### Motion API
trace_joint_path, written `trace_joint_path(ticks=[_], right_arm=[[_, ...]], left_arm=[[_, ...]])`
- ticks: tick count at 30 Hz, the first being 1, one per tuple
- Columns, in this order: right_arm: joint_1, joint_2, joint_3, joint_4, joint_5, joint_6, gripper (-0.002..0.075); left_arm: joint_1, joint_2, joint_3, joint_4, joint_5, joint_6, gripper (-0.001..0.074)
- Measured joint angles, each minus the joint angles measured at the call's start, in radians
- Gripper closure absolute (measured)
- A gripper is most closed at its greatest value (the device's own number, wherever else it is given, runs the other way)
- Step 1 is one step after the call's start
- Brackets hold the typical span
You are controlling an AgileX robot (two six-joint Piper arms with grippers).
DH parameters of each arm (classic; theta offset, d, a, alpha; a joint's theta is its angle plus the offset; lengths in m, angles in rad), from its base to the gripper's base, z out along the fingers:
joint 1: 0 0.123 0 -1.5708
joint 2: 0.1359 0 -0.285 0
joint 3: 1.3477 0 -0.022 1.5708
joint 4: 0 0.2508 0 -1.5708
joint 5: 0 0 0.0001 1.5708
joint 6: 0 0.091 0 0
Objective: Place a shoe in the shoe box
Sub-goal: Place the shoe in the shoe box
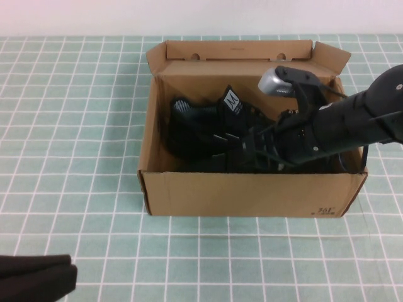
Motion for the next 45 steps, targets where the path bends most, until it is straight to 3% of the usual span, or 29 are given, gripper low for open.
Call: trace_joint_path(ticks=[4, 15, 19, 24, 27, 30, 35, 45], right_arm=[[0.0, -0.055, 0.001, -0.004, 0.008, -0.096, 0.0221], [0.0, -0.295, -0.103, -0.197, 0.102, -0.13, 0.0199], [0.0, -0.393, -0.143, -0.35, 0.169, -0.051, 0.0291], [0.0, -0.525, -0.156, -0.667, 0.227, 0.202, 0.0608], [0.0, -0.593, -0.156, -0.899, 0.283, 0.407, 0.0696], [0.0, -0.675, -0.156, -1.025, 0.31, 0.518, 0.0723], [0.0, -0.87, -0.086, -1.039, 0.226, 0.561, 0.0731], [0.0, -1.241, 0.444, -0.936, 0.014, 0.688, 0.0733]], left_arm=[[0.0, 0.0, 0.0, 0.004, 0.039, -0.001, 0.0738], [0.0, 0.0, 0.0, 0.134, 0.188, -0.001, 0.0738], [0.0, 0.0, 0.0, 0.132, 0.19, -0.001, 0.0738], [0.0, 0.0, -0.007, 0.136, 0.192, -0.002, 0.0738], [0.0, 0.0, -0.019, 0.161, 0.192, -0.035, 0.0738], [0.0, 0.0, -0.019, 0.237, 0.181, -0.089, 0.0738], [0.0, -0.003, -0.019, 0.414, 0.051, -0.189, 0.0738], [0.0, -0.102, -0.006, 0.512, -0.241, -0.279, 0.0738]])
